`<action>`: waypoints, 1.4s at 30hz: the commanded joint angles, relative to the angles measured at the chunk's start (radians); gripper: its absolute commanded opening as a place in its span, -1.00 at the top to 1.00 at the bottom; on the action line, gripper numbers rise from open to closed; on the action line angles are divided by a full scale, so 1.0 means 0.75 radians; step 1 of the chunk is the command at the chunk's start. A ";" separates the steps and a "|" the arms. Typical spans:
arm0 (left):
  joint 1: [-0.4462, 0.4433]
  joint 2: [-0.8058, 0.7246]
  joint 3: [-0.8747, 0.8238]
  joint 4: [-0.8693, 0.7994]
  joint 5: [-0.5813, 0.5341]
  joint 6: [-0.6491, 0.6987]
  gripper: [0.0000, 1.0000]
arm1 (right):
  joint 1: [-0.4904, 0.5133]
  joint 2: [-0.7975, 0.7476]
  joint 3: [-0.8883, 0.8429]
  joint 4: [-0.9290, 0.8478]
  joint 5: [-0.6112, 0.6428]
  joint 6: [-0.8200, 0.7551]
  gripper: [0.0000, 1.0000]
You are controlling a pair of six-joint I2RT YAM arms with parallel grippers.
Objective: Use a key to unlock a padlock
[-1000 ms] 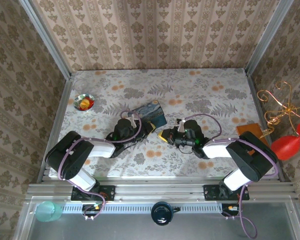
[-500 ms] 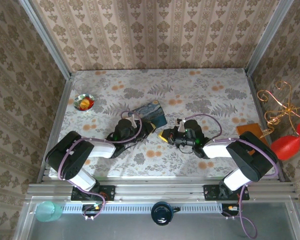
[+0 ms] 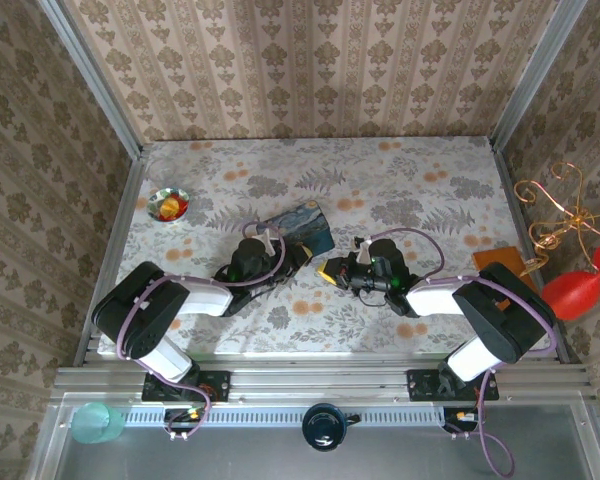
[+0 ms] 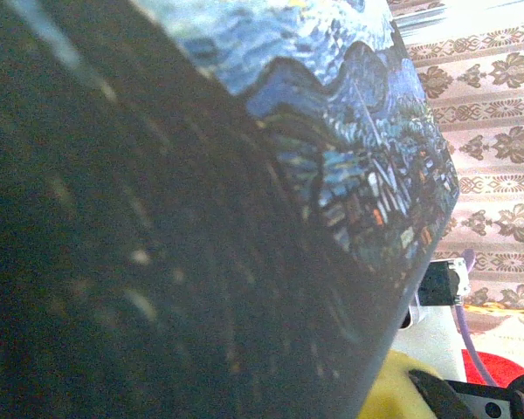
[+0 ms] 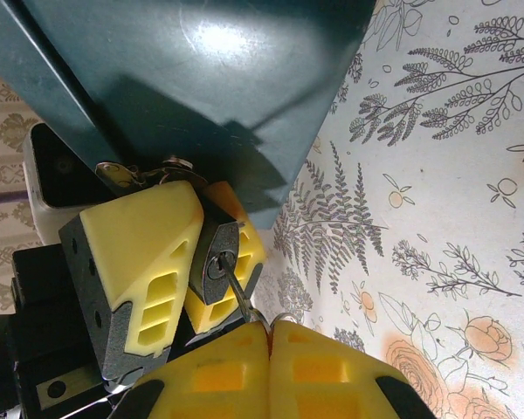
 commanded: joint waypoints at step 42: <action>-0.159 0.036 0.085 0.136 0.286 0.053 1.00 | 0.030 0.067 0.110 0.131 0.068 0.047 1.00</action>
